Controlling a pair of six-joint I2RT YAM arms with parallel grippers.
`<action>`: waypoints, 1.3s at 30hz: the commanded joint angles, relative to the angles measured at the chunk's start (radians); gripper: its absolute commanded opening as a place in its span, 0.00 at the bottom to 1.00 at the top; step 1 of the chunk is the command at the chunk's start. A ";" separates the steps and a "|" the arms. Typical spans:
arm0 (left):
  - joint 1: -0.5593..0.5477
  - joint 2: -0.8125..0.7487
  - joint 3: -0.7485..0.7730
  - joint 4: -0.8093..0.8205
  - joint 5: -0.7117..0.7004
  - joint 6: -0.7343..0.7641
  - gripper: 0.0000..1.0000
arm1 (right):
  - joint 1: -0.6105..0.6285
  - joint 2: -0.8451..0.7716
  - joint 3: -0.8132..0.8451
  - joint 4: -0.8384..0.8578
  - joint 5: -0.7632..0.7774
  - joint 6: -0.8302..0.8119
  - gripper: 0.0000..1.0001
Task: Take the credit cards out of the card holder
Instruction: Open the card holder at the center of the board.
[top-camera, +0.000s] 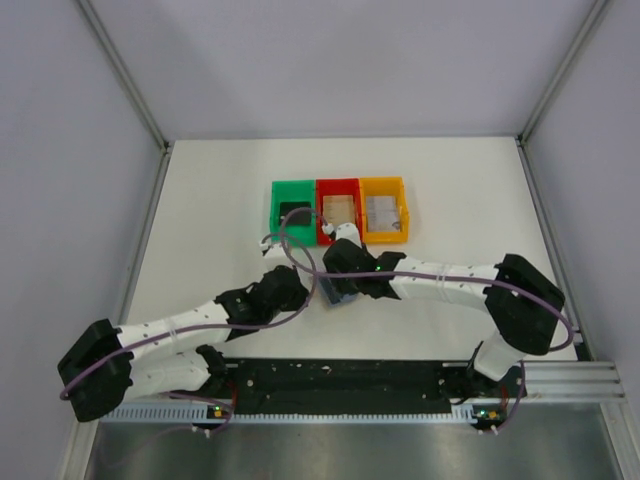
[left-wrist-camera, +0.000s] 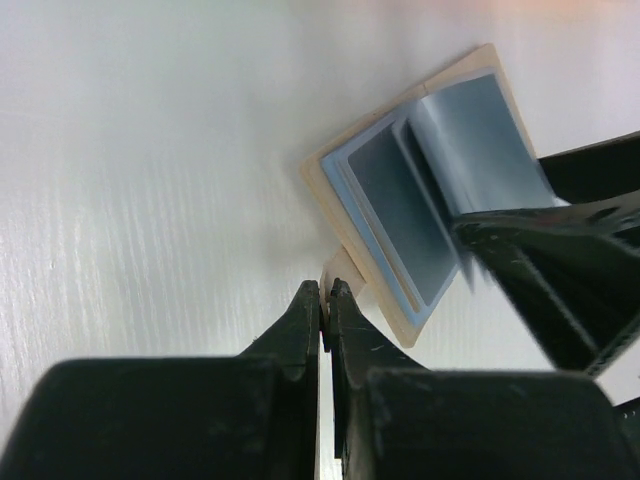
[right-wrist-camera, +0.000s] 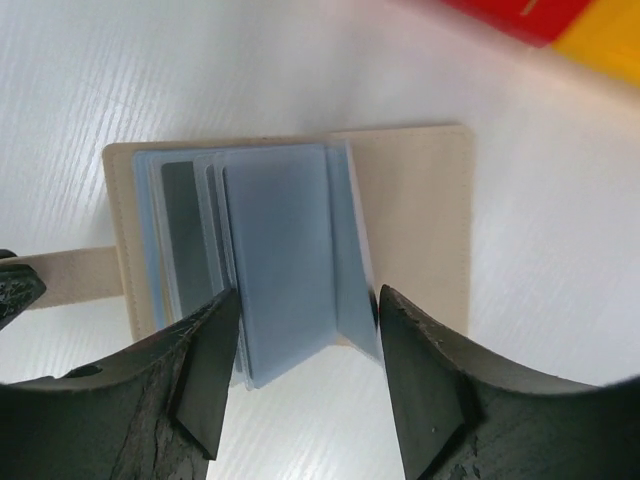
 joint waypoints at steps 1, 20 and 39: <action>-0.003 -0.017 -0.018 0.011 -0.030 0.002 0.00 | -0.045 -0.082 -0.027 -0.027 0.076 0.003 0.57; -0.003 0.035 -0.024 0.027 -0.037 0.017 0.00 | -0.102 -0.141 -0.085 0.029 -0.045 -0.026 0.57; 0.001 0.081 -0.016 0.024 -0.068 0.027 0.01 | -0.200 -0.114 -0.148 0.165 -0.268 -0.004 0.40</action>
